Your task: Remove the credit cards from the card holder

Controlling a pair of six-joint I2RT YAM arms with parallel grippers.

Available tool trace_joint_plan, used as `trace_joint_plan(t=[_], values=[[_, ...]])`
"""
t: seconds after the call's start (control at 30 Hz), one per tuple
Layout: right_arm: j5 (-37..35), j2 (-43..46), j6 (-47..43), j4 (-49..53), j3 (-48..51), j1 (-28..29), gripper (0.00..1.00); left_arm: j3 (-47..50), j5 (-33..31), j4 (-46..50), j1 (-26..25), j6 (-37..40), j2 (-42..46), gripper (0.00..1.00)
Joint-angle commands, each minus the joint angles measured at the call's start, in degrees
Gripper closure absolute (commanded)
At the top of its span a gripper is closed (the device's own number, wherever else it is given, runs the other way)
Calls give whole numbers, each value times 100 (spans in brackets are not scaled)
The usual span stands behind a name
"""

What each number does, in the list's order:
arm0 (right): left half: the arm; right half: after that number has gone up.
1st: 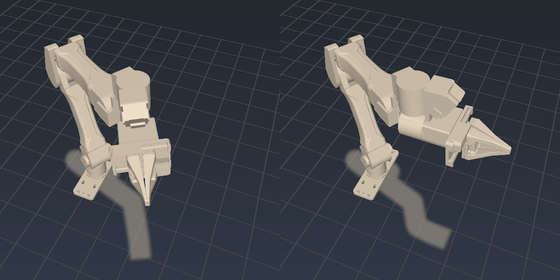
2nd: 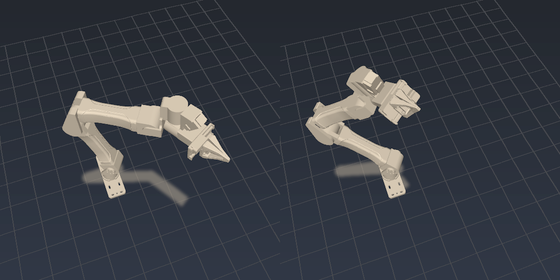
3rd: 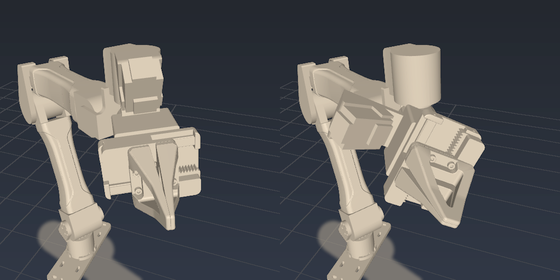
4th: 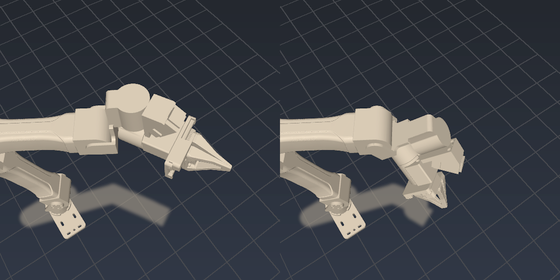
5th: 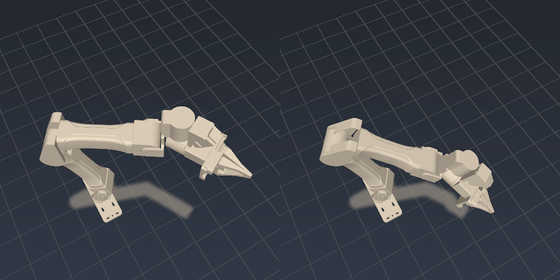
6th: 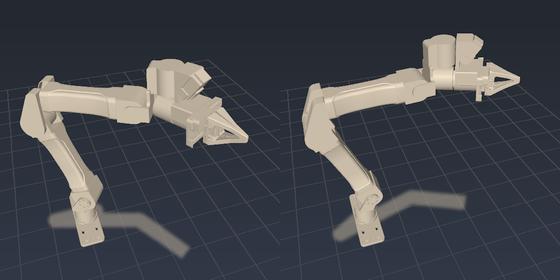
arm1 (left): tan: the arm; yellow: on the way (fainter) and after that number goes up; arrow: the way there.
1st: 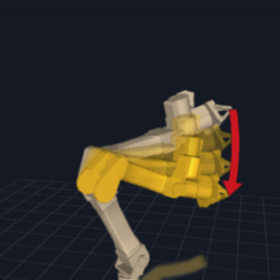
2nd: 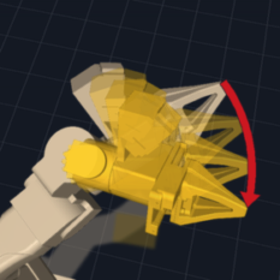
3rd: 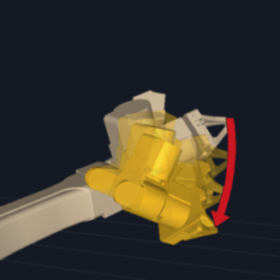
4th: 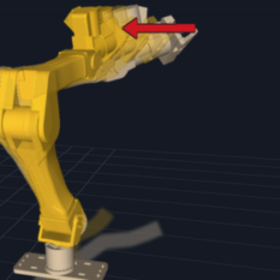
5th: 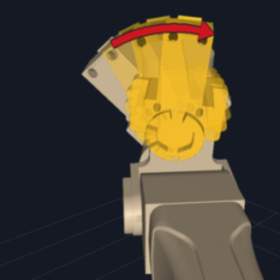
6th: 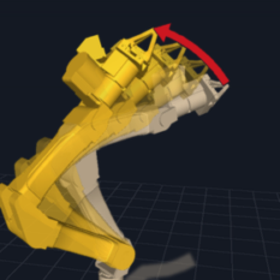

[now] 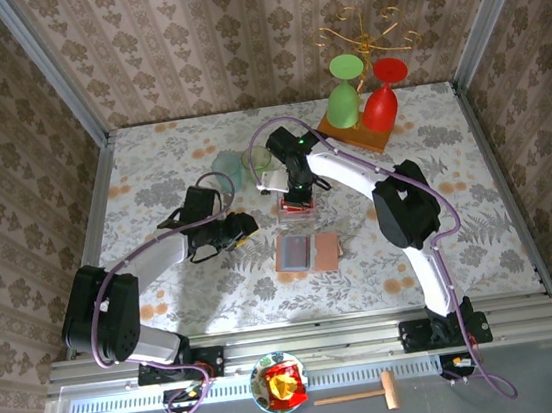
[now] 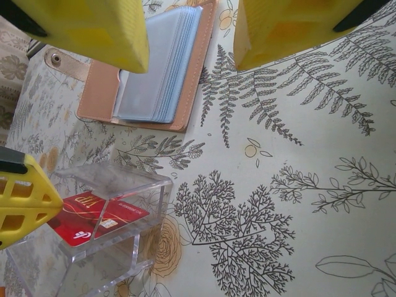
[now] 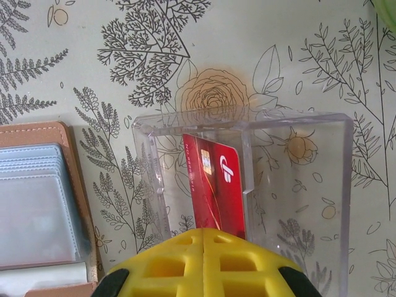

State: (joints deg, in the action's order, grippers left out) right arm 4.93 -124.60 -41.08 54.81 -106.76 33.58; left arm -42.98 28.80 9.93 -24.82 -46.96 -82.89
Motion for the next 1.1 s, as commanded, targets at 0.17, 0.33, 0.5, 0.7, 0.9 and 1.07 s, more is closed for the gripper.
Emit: trace_joint_plan(t=[0.17, 0.33, 0.5, 0.7, 0.9, 1.07], values=[[106, 533, 1050, -288, 235, -18, 100, 64, 56, -79, -58, -66, 40, 59], [64, 1187, 2426, -750, 941, 35, 100, -39, 94, -62, -95, 19, -44, 59], [-101, 1879, 4116, -1254, 1835, 211, 100, -172, 260, -200, -342, 50, -324, 60], [104, 2525, 6116, -1960, 2908, 513, 100, -324, 410, -346, -579, 64, -702, 61], [249, 3028, 7822, -2724, 3956, 560, 100, -192, 503, -621, -707, -57, -916, 61], [189, 3269, 8092, -2766, 4290, 559, 100, 67, 549, -955, -859, -268, -959, 62]])
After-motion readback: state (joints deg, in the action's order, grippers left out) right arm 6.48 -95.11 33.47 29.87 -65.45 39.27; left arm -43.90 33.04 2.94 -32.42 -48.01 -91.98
